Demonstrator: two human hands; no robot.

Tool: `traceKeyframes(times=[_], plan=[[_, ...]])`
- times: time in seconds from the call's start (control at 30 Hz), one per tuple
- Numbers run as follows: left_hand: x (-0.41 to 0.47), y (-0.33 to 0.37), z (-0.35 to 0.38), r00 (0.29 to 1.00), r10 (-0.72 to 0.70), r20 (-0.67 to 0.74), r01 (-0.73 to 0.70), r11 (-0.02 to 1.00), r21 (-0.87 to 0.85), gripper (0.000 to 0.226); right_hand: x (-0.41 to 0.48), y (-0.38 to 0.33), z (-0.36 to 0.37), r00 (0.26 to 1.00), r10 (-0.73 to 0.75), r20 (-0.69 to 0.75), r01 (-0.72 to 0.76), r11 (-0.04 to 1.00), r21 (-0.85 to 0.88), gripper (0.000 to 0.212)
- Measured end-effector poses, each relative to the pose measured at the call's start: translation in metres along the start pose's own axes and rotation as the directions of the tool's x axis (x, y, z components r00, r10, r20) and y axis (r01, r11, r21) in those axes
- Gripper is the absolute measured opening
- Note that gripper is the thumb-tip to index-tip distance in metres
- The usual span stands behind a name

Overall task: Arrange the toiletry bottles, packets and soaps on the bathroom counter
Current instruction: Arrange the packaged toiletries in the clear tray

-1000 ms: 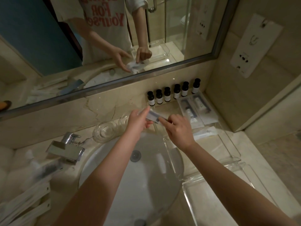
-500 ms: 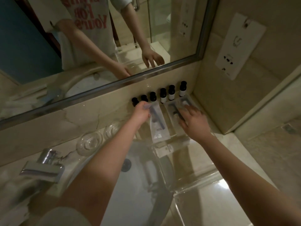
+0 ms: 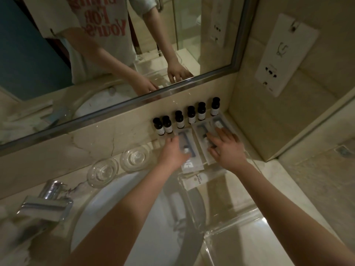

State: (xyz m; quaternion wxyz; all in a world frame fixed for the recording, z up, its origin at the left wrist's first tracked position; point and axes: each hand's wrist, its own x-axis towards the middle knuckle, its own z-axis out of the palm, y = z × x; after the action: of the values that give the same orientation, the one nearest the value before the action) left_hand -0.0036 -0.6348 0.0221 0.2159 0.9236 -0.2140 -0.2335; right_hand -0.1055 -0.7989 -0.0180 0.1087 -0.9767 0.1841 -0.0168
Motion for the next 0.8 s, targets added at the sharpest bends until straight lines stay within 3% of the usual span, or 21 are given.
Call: traceKeyframes(times=[0.17, 0.43, 0.8], plan=[[-0.015, 0.003, 0.013, 0.983, 0.034, 0.180, -0.067, 0.981, 0.181, 0.102, 0.001, 0.000, 0.000, 0.997, 0.013, 0.071, -0.013, 1.000, -0.001, 0.054], [-0.012, 0.019, 0.026, 0.996, 0.009, 0.094, -0.017, 0.995, 0.094, 0.089, 0.001, -0.002, -0.003, 0.995, 0.019, 0.093, -0.018, 1.000, -0.004, 0.052], [-0.008, 0.013, 0.025, 0.993, 0.038, 0.108, -0.055, 0.986, 0.159, 0.095, -0.005, -0.012, -0.001, 0.989, -0.018, -0.144, 0.013, 0.999, -0.037, 0.033]])
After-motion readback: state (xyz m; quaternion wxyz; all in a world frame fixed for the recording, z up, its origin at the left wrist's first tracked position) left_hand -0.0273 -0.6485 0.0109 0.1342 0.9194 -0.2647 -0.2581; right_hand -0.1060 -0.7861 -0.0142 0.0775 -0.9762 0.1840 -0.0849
